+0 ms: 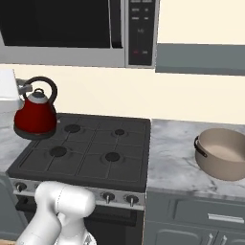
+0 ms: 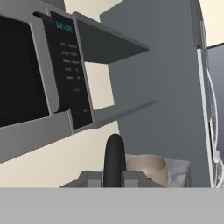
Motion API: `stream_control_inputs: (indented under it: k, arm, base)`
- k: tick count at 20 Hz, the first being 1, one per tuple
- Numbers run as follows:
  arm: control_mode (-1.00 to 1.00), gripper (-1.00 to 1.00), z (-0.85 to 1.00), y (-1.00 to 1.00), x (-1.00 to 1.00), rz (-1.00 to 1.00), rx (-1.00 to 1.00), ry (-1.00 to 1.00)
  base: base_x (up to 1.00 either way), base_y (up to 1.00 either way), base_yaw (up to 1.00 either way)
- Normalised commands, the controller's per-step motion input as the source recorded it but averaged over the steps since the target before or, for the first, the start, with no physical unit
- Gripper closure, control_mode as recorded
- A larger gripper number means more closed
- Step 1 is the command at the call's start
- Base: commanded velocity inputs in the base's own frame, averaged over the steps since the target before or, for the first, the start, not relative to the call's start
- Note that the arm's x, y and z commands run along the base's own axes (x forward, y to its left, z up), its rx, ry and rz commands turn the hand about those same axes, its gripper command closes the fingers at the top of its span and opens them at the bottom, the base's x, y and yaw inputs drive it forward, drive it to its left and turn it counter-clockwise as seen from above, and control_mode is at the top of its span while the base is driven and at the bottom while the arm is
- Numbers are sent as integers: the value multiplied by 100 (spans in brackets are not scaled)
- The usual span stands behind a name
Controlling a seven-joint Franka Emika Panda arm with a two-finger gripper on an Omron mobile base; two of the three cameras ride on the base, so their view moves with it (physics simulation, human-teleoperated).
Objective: Pick the kettle from the cabinet and place it on a stove burner. Then pick the pot from the counter and place it on another stove burner. Finally, turn both burners on.
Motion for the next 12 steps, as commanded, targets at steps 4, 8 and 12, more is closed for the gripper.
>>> stream_control_inputs:
  k: [4, 8, 12]
  arm:
    - [100, 100, 0, 0, 0, 0, 0, 0]
    - [-100, 100, 0, 7, 15, 0, 0, 0]
    - [-100, 100, 0, 9, 29, 0, 0, 0]
  base:
    - [33, 22, 0]
    - [18, 10, 0]
    - [0, 0, 0]
